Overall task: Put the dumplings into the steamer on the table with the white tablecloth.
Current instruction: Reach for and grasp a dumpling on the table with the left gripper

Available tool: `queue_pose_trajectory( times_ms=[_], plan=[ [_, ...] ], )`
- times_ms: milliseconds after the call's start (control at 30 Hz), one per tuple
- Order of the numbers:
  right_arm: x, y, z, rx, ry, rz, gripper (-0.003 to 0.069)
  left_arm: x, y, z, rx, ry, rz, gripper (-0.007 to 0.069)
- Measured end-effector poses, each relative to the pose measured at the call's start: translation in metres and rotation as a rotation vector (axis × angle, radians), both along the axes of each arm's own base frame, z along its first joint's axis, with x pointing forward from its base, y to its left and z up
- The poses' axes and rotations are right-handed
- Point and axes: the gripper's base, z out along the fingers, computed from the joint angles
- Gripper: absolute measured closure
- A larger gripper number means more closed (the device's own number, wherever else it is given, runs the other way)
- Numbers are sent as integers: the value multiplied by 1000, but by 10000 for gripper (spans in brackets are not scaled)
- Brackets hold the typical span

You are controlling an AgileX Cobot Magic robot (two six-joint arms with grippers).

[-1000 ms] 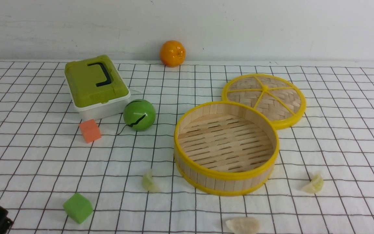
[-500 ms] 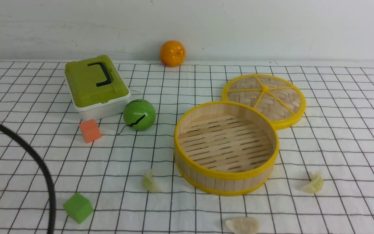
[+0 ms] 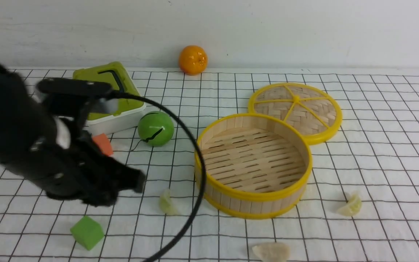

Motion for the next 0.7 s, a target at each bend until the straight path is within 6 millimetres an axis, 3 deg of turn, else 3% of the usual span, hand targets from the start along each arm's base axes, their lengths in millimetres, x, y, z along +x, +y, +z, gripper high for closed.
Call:
queue_pose_trajectory(
  times_ms=[167,333,433,567,600,633,700],
  plan=[
    [-10,-2,7,11,-59,0,677,50,-33,-53,-75,68,184,89],
    [-18,-3,11,19,-102,0,673,74,-48,-84,-89,80,208,20],
    [-19,-4,12,21,-111,0,673,89,-57,-105,-75,95,212,34],
    [-19,-4,12,22,-111,0,671,103,-64,-129,-29,118,221,120],
    [-19,-3,12,22,-111,4,671,108,-66,-137,-13,118,230,196],
    [-19,-3,12,22,-111,4,671,109,-66,-136,-12,115,229,207],
    [-20,-1,12,21,-114,25,669,114,-68,-142,-1,114,233,359]
  ],
)
